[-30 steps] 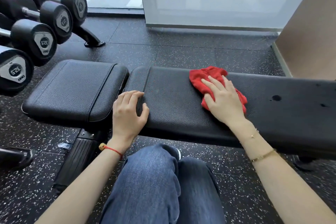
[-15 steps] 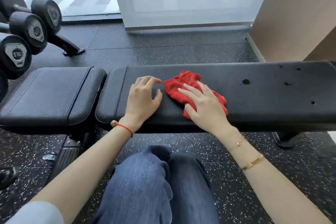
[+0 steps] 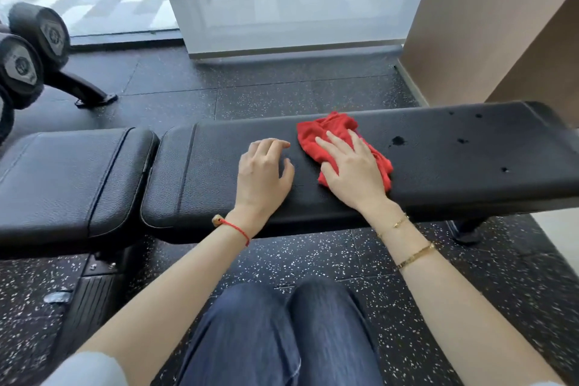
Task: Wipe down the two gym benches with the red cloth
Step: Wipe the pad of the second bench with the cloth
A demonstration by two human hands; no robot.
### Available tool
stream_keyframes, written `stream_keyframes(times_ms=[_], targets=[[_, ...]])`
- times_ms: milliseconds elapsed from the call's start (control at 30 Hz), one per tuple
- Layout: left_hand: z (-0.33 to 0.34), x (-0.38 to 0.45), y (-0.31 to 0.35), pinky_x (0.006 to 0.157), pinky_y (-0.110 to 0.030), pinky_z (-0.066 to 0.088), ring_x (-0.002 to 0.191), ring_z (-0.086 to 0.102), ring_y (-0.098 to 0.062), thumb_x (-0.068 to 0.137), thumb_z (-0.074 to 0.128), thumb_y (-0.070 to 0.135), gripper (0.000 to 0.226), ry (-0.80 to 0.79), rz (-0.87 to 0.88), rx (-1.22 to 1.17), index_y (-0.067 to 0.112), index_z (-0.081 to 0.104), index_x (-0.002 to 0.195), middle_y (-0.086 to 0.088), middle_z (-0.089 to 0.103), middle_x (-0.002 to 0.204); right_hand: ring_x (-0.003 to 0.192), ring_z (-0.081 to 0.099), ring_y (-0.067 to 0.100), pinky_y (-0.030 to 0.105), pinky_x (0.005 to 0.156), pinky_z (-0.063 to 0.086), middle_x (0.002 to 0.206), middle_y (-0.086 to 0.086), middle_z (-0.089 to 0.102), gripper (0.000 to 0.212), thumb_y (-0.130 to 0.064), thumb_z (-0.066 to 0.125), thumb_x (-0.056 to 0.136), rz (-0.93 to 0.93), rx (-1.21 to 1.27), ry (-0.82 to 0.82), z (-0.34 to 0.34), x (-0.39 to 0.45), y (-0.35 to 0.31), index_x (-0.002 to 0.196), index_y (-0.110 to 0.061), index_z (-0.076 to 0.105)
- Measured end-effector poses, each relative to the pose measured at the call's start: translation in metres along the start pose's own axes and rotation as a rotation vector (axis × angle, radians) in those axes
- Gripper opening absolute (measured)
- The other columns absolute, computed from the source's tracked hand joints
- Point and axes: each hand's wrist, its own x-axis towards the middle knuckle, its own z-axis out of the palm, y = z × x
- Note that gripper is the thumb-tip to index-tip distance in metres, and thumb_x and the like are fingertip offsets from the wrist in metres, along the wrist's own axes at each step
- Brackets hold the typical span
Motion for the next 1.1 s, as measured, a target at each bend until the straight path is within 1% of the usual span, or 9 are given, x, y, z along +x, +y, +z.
stream_keyframes(times_ms=[67,133,200,333,400,567,867,967,1100], targets=[[0.010,0.000,0.002,0.098,-0.039,0.039,0.119,0.054,-0.026,0.090,0.059,0.019,0.029,-0.013,-0.019,0.030,0.015,0.065,0.119,-0.002,0.064,0.123,0.147,0.019,0.026,0.038,0.122,0.010,0.155,-0.012,0.036,0.051,-0.034,0.047,0.093,-0.070,0.006,-0.003,0.001,-0.019,0.001,0.144,-0.035,0.042],[0.016,0.000,0.001,0.099,-0.039,0.037,0.119,0.053,-0.026,0.090,0.058,0.021,0.028,-0.009,-0.024,0.052,0.016,0.064,0.118,-0.001,0.064,0.122,0.146,0.021,0.025,0.037,0.122,0.012,0.154,-0.013,0.037,0.051,-0.034,0.046,0.092,-0.081,0.019,0.000,-0.001,-0.027,0.006,0.143,-0.036,0.043],[0.019,-0.001,-0.001,0.099,-0.040,0.038,0.117,0.054,-0.027,0.090,0.058,0.020,0.027,0.008,-0.019,0.057,0.015,0.065,0.115,-0.002,0.064,0.121,0.146,0.022,0.025,0.037,0.122,0.011,0.153,-0.013,0.037,0.050,-0.032,0.047,0.093,-0.056,0.001,0.019,-0.001,-0.020,0.011,0.143,-0.035,0.044],[0.021,-0.002,-0.003,0.100,-0.042,0.038,0.119,0.054,-0.028,0.090,0.057,0.022,0.026,0.004,0.013,0.094,0.015,0.066,0.114,-0.003,0.064,0.122,0.146,0.021,0.027,0.037,0.122,0.007,0.155,-0.009,0.036,0.049,-0.032,0.046,0.096,0.070,-0.051,0.062,0.002,0.013,0.009,0.145,-0.032,0.043],[0.021,-0.003,-0.003,0.100,-0.043,0.039,0.119,0.054,-0.029,0.090,0.058,0.023,0.027,-0.002,0.023,0.103,0.014,0.066,0.114,-0.004,0.063,0.122,0.147,0.019,0.028,0.037,0.122,0.005,0.155,-0.008,0.035,0.050,-0.033,0.045,0.096,0.104,-0.063,0.065,0.005,0.020,0.005,0.146,-0.031,0.042],[0.022,-0.003,-0.003,0.099,-0.046,0.042,0.116,0.055,-0.032,0.089,0.057,0.024,0.028,-0.004,0.050,0.140,0.013,0.065,0.113,-0.006,0.063,0.120,0.147,0.019,0.028,0.038,0.123,0.006,0.155,-0.007,0.035,0.050,-0.033,0.046,0.096,0.099,-0.071,0.052,0.003,0.019,0.006,0.145,-0.031,0.042],[0.024,-0.002,-0.002,0.098,-0.047,0.040,0.115,0.054,-0.032,0.088,0.056,0.027,0.029,0.008,0.042,0.147,0.014,0.064,0.112,-0.006,0.062,0.119,0.147,0.019,0.028,0.040,0.123,0.006,0.155,-0.006,0.035,0.050,-0.033,0.045,0.095,0.085,-0.065,0.061,0.004,0.019,0.008,0.145,-0.030,0.043],[0.024,-0.001,-0.002,0.098,-0.046,0.040,0.114,0.054,-0.031,0.088,0.057,0.027,0.027,0.017,0.021,0.143,0.015,0.065,0.111,-0.005,0.063,0.117,0.147,0.017,0.028,0.039,0.123,0.004,0.156,-0.007,0.035,0.051,-0.034,0.046,0.095,0.051,-0.051,0.052,0.003,0.018,0.008,0.145,-0.030,0.042],[0.023,-0.003,-0.001,0.100,-0.044,0.039,0.118,0.054,-0.030,0.090,0.061,0.021,0.025,-0.001,-0.012,0.122,0.014,0.067,0.113,-0.004,0.065,0.120,0.148,0.018,0.027,0.039,0.123,0.006,0.155,-0.008,0.036,0.051,-0.031,0.047,0.094,-0.089,-0.012,0.003,-0.004,-0.004,0.021,0.144,-0.031,0.044]])
